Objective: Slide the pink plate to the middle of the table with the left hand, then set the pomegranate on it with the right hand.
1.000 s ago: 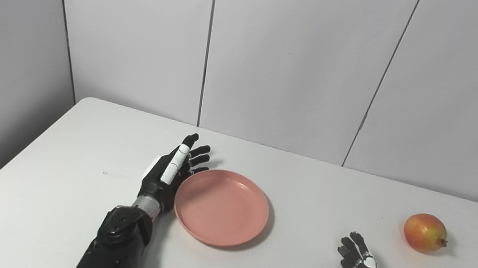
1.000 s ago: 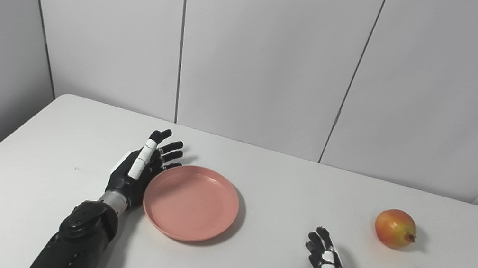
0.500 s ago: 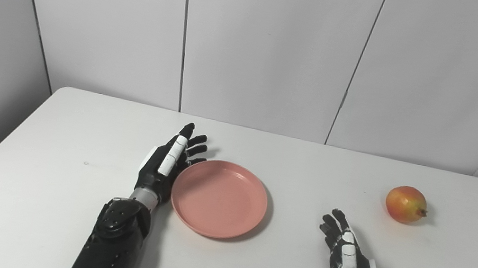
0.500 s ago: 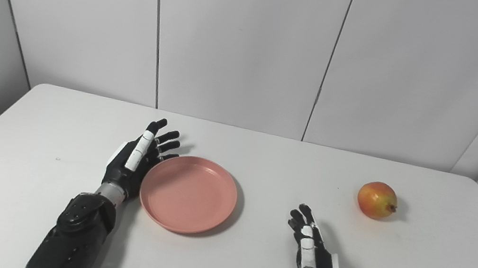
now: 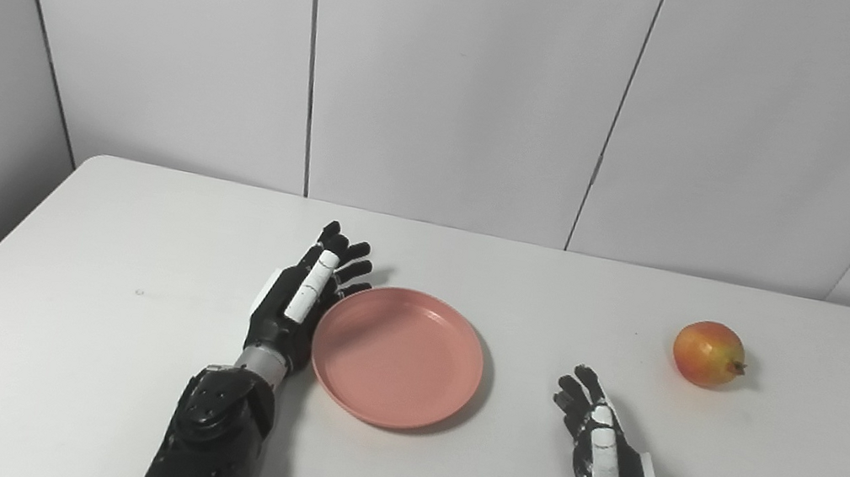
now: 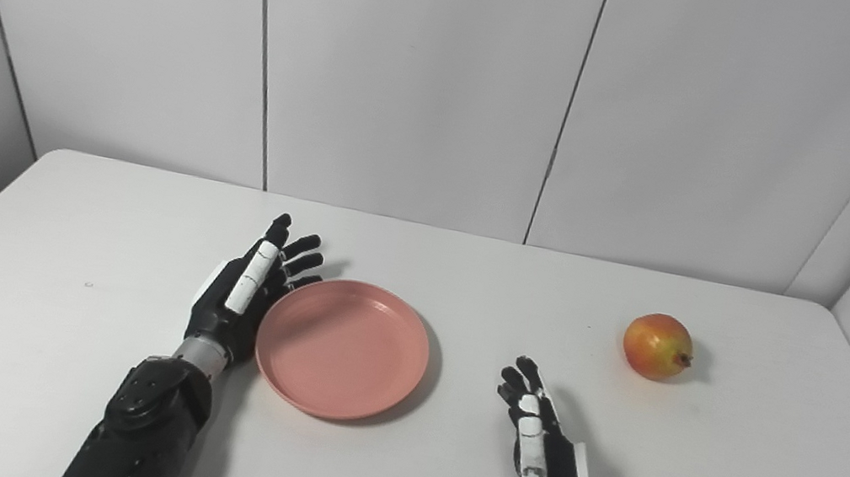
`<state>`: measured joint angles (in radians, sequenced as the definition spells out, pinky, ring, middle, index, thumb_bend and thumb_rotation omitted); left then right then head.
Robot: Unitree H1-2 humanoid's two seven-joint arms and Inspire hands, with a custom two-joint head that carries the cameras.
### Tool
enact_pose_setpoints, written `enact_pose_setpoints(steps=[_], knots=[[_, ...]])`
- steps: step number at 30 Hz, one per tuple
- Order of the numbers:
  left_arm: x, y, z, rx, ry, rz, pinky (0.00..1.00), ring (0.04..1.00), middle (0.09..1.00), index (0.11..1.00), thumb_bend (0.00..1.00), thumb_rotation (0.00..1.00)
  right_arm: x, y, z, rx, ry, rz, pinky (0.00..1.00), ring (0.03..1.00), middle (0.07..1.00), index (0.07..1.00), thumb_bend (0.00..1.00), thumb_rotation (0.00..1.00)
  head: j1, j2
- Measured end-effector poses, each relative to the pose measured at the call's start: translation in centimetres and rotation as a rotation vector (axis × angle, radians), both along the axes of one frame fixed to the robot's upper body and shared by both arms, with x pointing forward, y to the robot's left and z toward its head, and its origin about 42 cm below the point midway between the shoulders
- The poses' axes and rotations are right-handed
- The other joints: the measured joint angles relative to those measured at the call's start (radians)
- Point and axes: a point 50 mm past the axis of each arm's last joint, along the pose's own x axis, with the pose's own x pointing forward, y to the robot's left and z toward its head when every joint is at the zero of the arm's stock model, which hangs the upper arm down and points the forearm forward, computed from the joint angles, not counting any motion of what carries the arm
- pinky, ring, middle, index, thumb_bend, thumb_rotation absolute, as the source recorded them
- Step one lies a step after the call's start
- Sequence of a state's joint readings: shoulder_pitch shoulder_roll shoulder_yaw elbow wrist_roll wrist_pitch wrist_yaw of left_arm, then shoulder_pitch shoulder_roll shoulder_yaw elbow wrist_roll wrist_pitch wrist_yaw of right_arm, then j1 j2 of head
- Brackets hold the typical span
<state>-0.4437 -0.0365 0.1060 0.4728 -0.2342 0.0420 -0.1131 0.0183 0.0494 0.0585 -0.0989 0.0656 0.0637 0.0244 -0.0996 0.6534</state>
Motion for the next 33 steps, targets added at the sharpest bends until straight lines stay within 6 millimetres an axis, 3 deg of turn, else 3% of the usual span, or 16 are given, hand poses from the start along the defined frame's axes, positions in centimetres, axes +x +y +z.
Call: enact_pose_setpoints(steps=[9, 18, 33], knots=[[-0.2, 0.0, -0.1, 0.001, -0.002, -0.004, 0.77, 0.858, 0.875, 1.000, 0.91, 0.74, -0.3, 0.4, 0.1, -0.004, 0.004, 0.001, 0.98, 0.908, 0.889, 0.909, 0.85, 0.95, -0.025, 0.006], [-0.1, 1.5, -0.4, -0.009, -0.008, -0.011, 0.77, 0.866, 0.869, 1.000, 0.90, 0.76, -0.3, 1.2, -0.2, -0.095, -0.019, -0.011, 0.92, 0.898, 0.891, 0.905, 0.78, 0.99, -0.138, -0.020], [0.1, 1.7, -0.6, -0.033, -0.010, -0.017, 0.79, 0.872, 0.867, 1.000, 0.89, 0.76, -0.3, 1.5, -0.1, -0.170, -0.068, 0.009, 0.91, 0.899, 0.899, 0.895, 0.75, 0.99, -0.155, -0.032]])
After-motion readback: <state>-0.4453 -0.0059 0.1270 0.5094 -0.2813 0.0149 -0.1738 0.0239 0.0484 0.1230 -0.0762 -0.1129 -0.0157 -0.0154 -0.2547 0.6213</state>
